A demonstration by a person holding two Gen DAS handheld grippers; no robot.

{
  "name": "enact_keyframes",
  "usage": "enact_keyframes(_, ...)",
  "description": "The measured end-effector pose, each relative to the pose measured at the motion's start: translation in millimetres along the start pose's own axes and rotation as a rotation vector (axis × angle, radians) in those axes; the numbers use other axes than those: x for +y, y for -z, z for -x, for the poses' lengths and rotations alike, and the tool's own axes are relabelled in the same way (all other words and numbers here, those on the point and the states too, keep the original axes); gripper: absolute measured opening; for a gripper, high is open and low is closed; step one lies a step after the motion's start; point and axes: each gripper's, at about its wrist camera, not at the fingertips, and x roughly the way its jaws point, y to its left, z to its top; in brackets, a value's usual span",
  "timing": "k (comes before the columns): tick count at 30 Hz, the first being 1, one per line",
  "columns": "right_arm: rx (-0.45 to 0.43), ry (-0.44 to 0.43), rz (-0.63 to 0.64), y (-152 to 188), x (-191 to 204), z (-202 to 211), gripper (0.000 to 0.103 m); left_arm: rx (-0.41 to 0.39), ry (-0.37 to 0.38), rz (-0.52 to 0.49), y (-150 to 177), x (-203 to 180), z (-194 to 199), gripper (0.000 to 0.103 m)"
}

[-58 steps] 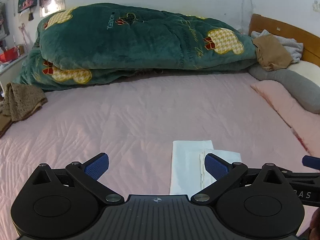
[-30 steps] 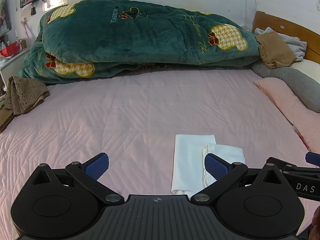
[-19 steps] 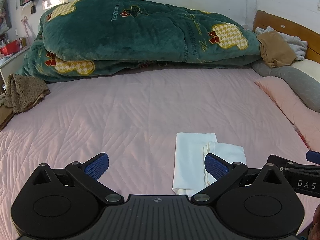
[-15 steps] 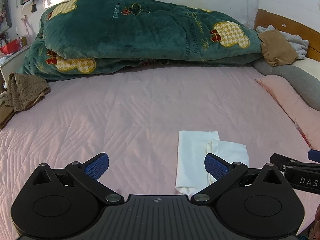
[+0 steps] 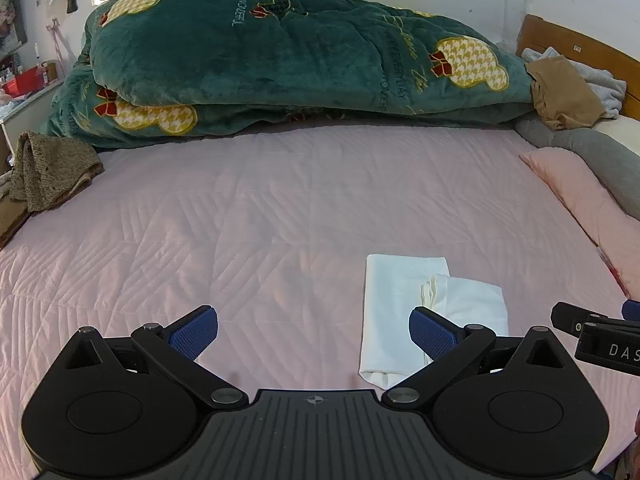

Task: Fold clothes
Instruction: 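Move both open tools toward the folded white cloth on the bed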

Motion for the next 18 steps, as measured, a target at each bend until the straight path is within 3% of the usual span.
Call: enact_keyframes(18, 0.007, 0.004, -0.005, 0.7, -3.6, -2.3, 0.103, 0.005, 0.0, 0.008, 2.2, 3.7, -2.0, 0.102)
